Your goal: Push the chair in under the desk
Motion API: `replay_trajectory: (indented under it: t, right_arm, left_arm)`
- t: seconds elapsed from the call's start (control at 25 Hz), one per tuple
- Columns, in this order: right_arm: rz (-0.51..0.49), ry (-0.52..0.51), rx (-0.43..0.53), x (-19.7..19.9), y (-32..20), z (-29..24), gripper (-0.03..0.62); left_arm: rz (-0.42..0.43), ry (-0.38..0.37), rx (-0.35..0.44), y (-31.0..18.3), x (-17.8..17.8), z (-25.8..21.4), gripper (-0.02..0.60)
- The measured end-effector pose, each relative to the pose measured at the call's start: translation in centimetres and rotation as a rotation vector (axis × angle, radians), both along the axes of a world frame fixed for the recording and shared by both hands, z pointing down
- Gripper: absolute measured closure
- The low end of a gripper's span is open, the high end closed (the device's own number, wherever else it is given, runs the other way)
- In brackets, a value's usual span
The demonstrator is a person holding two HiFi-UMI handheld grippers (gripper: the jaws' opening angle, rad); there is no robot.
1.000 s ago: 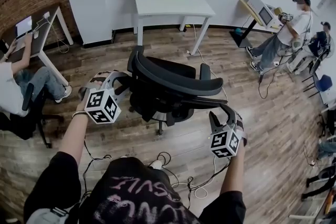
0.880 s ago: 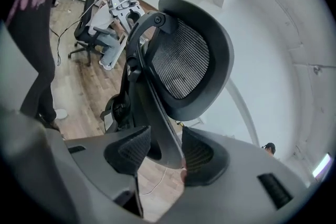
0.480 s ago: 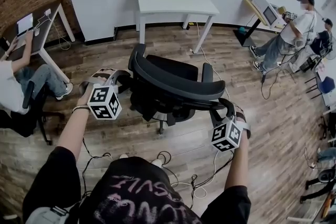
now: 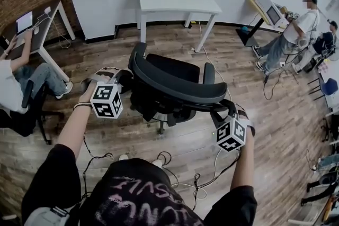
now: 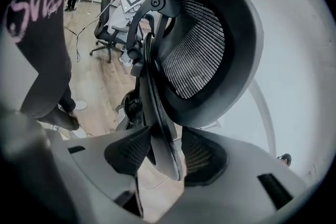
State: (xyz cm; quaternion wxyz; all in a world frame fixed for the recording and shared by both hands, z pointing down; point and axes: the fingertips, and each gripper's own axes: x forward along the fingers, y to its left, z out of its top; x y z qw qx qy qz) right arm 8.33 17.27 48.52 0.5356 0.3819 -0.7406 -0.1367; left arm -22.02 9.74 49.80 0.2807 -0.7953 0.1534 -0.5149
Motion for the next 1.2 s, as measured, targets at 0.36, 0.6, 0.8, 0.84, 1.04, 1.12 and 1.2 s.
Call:
replay_trajectory:
  t: [0.36, 0.6, 0.8, 0.84, 1.04, 1.12, 1.2]
  right_arm:
    - [-0.038, 0.013, -0.086, -0.3, -0.4, 1.6, 0.404]
    - [-0.050, 0.068, -0.100, -0.3, -1.1, 3.1, 0.404]
    - [-0.048, 0.062, -0.117, -0.2, -1.3, 3.4, 0.404]
    - [-0.046, 0.063, -0.116, -0.3, -1.3, 3.4, 0.404]
    - [-0.034, 0.071, -0.101, -0.4, -1.2, 3.3, 0.402]
    - [-0.030, 0.071, -0.093, -0.4, -1.2, 3.2, 0.402]
    - [-0.028, 0.072, -0.084, -0.4, -1.3, 3.2, 0.399]
  left_arm:
    - [0.016, -0.023, -0.017, -0.3, 0.3, 0.8, 0.385]
    - [0.012, -0.016, -0.020, -0.6, 0.4, 1.0, 0.387]
    - [0.010, -0.023, -0.017, -0.8, 0.4, 1.3, 0.391]
    - [0.010, -0.029, -0.016, -0.8, 0.3, 1.4, 0.393]
    - [0.009, -0.058, -0.007, -0.8, 0.2, 1.4, 0.397]
    - [0.008, -0.062, -0.003, -0.8, 0.2, 1.4, 0.399]
    - [0.006, -0.062, -0.001, -0.9, 0.2, 1.4, 0.399]
